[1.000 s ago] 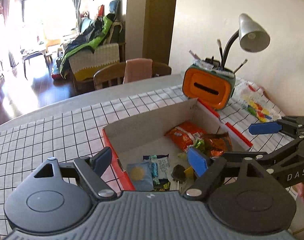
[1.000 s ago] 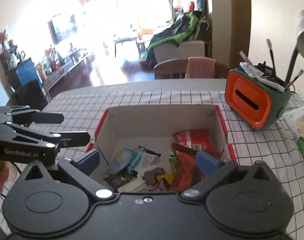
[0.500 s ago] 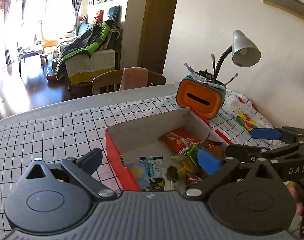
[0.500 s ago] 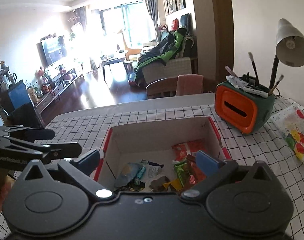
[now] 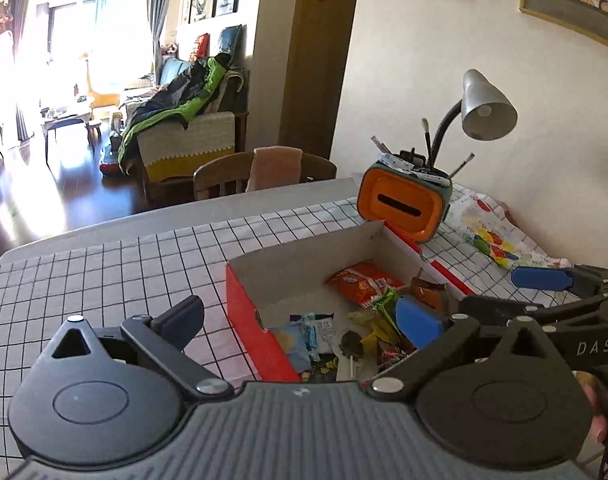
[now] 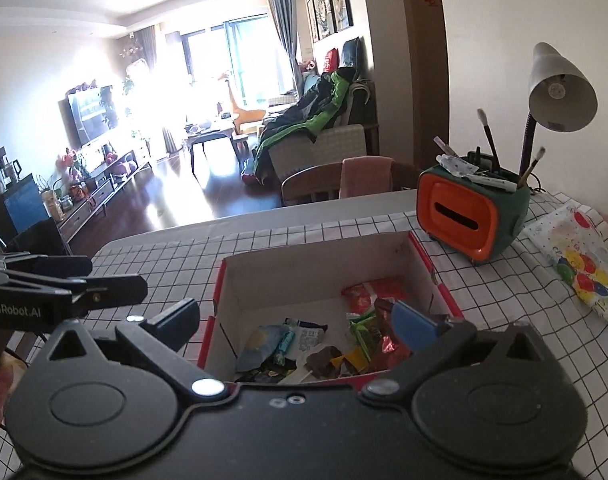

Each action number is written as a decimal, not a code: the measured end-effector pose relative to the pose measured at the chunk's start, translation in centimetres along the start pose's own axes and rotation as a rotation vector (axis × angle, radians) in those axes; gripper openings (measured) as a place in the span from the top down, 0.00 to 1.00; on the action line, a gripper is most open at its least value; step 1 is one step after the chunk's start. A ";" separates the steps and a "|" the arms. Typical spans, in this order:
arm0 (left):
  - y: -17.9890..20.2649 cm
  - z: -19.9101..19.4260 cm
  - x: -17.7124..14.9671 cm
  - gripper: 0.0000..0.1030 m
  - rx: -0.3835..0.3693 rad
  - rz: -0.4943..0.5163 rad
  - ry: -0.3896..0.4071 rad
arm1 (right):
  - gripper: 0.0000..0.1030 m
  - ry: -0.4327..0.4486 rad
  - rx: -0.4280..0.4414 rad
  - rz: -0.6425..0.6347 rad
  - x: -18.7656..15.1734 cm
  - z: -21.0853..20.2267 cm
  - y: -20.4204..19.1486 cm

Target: Organize snacks

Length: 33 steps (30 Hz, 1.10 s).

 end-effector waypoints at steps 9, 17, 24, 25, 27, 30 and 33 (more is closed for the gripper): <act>0.5 -0.4 -0.9 0.00 -0.004 -0.001 -0.019 | 0.00 0.004 -0.019 0.030 -0.5 -0.7 -0.1; 1.0 -0.8 -1.0 0.00 0.011 0.023 0.002 | 0.00 0.020 -0.108 0.056 -1.1 -1.6 0.1; 1.2 -1.1 -1.3 0.00 0.006 0.023 -0.003 | 0.00 0.016 -0.126 0.081 -1.7 -2.2 0.3; 1.2 -1.1 -1.3 0.00 0.005 0.025 -0.003 | 0.00 0.013 -0.127 0.085 -1.8 -2.2 0.4; 1.3 -1.2 -1.5 0.00 0.003 0.032 -0.006 | 0.00 0.008 -0.127 0.089 -1.9 -2.3 0.3; 1.5 -1.4 -1.7 0.00 -0.005 0.035 -0.009 | 0.00 0.002 -0.132 0.096 -2.2 -2.4 0.3; 1.5 -1.5 -1.8 0.00 -0.013 0.032 -0.017 | 0.00 -0.004 -0.138 0.100 -2.3 -2.5 0.2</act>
Point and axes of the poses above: each gripper's, at about its wrist camera, not at the fingertips, and z roughly the way its jaws point, y to its right, x to its top, the point moved 6 cm from there along z, roughly the way its jaws point, and after that the axes turned 12 degrees about -z, right-handed, at the moved point
